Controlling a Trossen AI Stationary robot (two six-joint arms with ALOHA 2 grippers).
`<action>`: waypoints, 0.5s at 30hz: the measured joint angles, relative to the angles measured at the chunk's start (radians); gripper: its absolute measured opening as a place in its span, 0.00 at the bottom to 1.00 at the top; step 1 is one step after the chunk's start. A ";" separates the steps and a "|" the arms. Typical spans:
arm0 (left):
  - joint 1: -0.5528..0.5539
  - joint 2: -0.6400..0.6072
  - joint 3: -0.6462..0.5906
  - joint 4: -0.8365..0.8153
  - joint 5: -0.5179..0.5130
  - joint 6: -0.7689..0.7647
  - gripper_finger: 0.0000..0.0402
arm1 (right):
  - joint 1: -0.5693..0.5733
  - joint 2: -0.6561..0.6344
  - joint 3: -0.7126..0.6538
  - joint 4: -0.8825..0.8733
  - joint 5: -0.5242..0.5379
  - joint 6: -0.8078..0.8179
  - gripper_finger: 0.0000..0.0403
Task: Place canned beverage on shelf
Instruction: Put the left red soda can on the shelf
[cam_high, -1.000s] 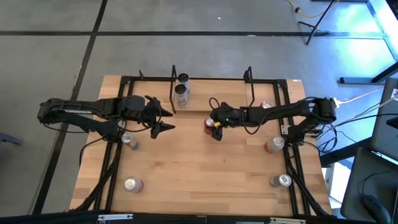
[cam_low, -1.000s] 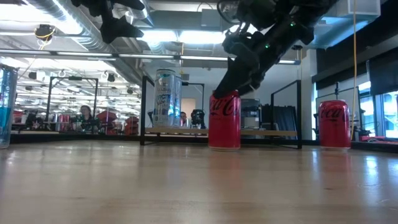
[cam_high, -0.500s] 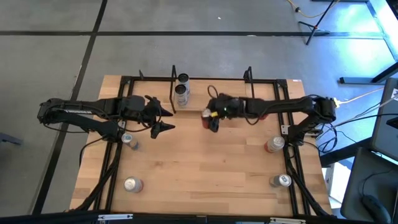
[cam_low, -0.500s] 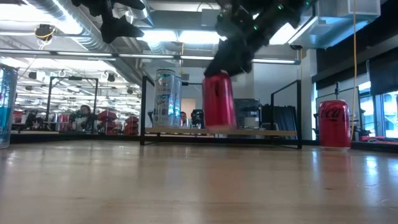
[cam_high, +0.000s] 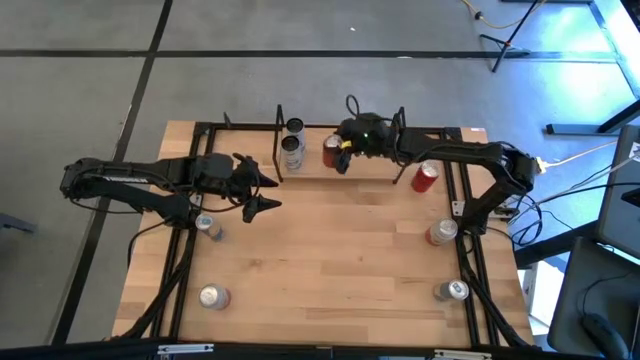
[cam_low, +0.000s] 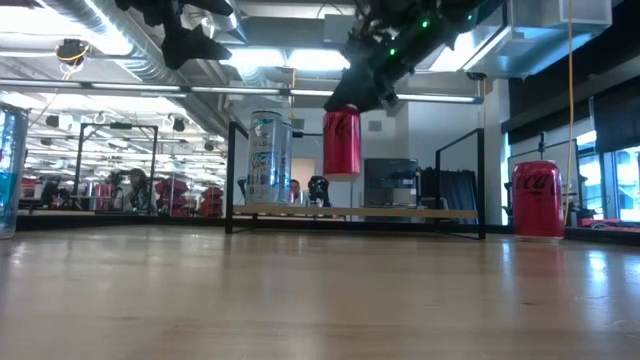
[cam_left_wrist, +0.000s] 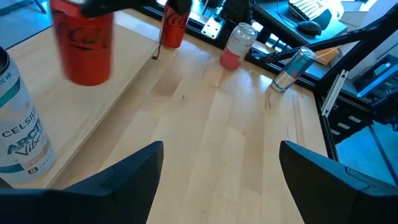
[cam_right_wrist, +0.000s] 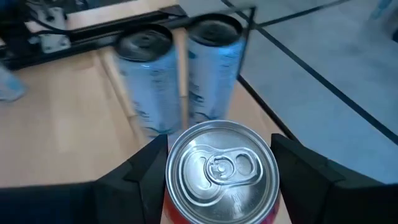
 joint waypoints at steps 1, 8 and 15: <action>0.000 0.000 0.000 0.000 0.000 0.000 0.77 | -0.012 0.010 0.000 0.011 -0.006 -0.009 0.55; 0.000 0.000 0.001 0.006 0.000 0.001 0.77 | -0.065 0.090 0.000 0.105 -0.055 -0.012 0.57; 0.000 0.000 0.001 0.006 0.000 -0.005 0.77 | -0.066 0.139 0.000 0.167 -0.054 -0.017 0.56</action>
